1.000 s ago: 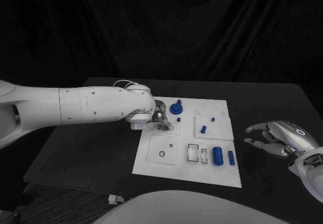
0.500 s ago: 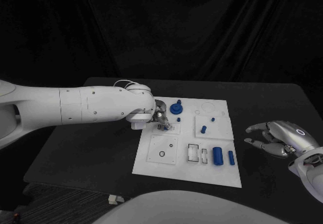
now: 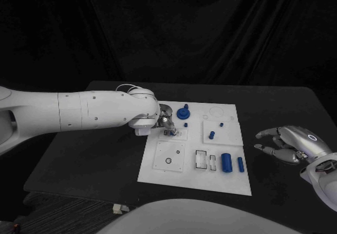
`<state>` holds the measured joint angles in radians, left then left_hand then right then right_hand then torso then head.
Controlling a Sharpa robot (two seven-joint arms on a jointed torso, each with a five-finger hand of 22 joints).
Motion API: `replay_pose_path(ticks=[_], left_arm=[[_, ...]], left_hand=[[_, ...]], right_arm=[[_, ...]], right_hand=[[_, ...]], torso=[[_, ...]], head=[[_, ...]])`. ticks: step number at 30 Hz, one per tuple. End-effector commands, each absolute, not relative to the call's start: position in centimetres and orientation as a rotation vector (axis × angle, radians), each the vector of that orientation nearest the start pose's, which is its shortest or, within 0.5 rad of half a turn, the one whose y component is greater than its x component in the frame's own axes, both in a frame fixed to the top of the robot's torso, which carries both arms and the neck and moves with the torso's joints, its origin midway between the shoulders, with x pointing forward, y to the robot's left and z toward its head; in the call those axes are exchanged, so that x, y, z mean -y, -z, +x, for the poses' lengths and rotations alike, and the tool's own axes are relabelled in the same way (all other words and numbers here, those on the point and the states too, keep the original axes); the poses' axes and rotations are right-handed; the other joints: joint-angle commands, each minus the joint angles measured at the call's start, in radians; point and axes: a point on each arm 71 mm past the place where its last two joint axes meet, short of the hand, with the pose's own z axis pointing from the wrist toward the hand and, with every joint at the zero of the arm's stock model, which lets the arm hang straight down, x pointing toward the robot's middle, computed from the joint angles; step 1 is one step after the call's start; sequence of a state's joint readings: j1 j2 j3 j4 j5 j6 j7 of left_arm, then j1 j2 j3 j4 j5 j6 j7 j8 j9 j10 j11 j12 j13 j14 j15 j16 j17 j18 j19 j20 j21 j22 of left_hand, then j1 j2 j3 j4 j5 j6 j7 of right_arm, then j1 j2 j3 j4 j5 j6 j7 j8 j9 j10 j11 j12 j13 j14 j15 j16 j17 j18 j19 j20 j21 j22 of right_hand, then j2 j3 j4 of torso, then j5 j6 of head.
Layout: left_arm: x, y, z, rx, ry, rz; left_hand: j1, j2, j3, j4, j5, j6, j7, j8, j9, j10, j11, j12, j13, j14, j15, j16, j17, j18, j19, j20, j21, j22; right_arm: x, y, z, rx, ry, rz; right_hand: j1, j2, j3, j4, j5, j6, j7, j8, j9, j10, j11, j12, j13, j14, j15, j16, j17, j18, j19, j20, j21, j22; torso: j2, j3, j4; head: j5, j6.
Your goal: Assemble the parts on the task board
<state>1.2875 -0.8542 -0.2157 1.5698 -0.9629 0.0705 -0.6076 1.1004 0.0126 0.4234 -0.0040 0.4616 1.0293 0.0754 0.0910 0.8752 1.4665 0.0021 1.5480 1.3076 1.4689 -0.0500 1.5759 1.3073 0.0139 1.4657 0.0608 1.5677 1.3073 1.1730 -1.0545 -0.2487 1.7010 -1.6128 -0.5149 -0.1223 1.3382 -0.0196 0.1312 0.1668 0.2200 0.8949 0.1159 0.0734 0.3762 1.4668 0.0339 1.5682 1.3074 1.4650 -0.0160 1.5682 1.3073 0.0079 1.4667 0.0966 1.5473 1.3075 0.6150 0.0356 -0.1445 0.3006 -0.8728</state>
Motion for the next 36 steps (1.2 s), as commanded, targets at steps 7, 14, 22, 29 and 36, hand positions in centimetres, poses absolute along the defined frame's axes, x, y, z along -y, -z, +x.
replay_pose_path(ticks=[7, 14, 22, 29, 36], left_arm=[[-22.3, 23.7, 45.7, -2.437, 0.328, -0.227], [-22.3, 23.2, 46.4, -2.532, 0.291, -0.237], [-22.0, 22.8, 47.1, -2.57, 0.247, -0.234], [-21.4, 22.9, 47.7, -2.584, 0.232, -0.218], [-20.9, 23.0, 48.4, -2.594, 0.215, -0.206]], left_hand=[[-0.017, 0.004, 0.042, -0.01, -0.001, 0.013, -0.012, 0.021, 0.011, 0.091, -0.01, 0.004, 0.252, 0.102, -0.007, -0.005, 0.263, -0.014, 0.105, -0.005, 0.003, 0.263], [-0.026, 0.011, 0.062, -0.005, -0.004, 0.014, -0.014, 0.028, 0.018, 0.088, -0.011, 0.001, 0.25, 0.102, -0.008, -0.005, 0.263, -0.014, 0.105, -0.006, 0.003, 0.263], [-0.021, 0.003, 0.081, -0.023, -0.006, 0.016, -0.015, 0.038, 0.029, 0.087, -0.013, 0.0, 0.25, 0.102, -0.009, -0.005, 0.263, -0.014, 0.105, -0.007, 0.003, 0.263], [-0.024, 0.003, 0.082, -0.023, -0.007, 0.017, -0.015, 0.039, 0.031, 0.088, -0.013, 0.001, 0.251, 0.102, -0.009, -0.005, 0.263, -0.014, 0.105, -0.007, 0.003, 0.263], [-0.029, 0.005, 0.086, -0.021, -0.014, 0.015, -0.015, 0.041, 0.033, 0.088, -0.013, 0.0, 0.25, 0.102, -0.009, -0.005, 0.263, -0.014, 0.105, -0.008, 0.003, 0.263]], right_arm=[[25.2, 24.0, 40.8, -1.653, -0.544, -0.23], [25.2, 24.0, 40.8, -1.654, -0.543, -0.229], [25.2, 23.9, 40.7, -1.643, -0.551, -0.23], [25.2, 23.9, 40.7, -1.642, -0.552, -0.23], [25.1, 23.9, 40.7, -1.642, -0.555, -0.232]], right_hand=[[0.004, -0.001, 0.001, 0.003, 0.005, 0.007, 0.001, -0.004, -0.002, 0.104, -0.003, 0.003, 0.263, 0.106, -0.007, 0.003, 0.263, 0.001, 0.079, -0.007, -0.005, 0.251], [0.004, 0.0, 0.002, 0.004, 0.005, 0.008, 0.001, -0.004, -0.002, 0.104, -0.003, 0.003, 0.263, 0.106, -0.007, 0.003, 0.263, 0.001, 0.08, -0.007, -0.004, 0.251], [0.004, 0.0, 0.002, 0.004, 0.005, 0.007, 0.001, -0.004, -0.003, 0.104, -0.003, 0.003, 0.263, 0.106, -0.007, 0.003, 0.263, 0.001, 0.08, -0.007, -0.004, 0.252], [0.004, 0.0, 0.002, 0.004, 0.005, 0.007, 0.001, -0.004, -0.003, 0.104, -0.003, 0.003, 0.263, 0.106, -0.007, 0.003, 0.263, 0.001, 0.08, -0.007, -0.004, 0.252], [0.004, 0.0, 0.002, 0.004, 0.005, 0.007, 0.001, -0.004, -0.003, 0.104, -0.003, 0.003, 0.263, 0.106, -0.007, 0.003, 0.263, 0.001, 0.08, -0.007, -0.004, 0.252]], torso=[[0.0, 0.0003, 0.0011], [0.0, 0.0008, -0.0011], [0.002, -0.0001, -0.0001], [0.001, 0.0007, 0.0009], [0.0, 0.0003, -0.0012]], head=[[0.001, 0.0], [0.002, 0.0], [-0.001, 0.0], [0.001, 0.0], [0.003, 0.0]])
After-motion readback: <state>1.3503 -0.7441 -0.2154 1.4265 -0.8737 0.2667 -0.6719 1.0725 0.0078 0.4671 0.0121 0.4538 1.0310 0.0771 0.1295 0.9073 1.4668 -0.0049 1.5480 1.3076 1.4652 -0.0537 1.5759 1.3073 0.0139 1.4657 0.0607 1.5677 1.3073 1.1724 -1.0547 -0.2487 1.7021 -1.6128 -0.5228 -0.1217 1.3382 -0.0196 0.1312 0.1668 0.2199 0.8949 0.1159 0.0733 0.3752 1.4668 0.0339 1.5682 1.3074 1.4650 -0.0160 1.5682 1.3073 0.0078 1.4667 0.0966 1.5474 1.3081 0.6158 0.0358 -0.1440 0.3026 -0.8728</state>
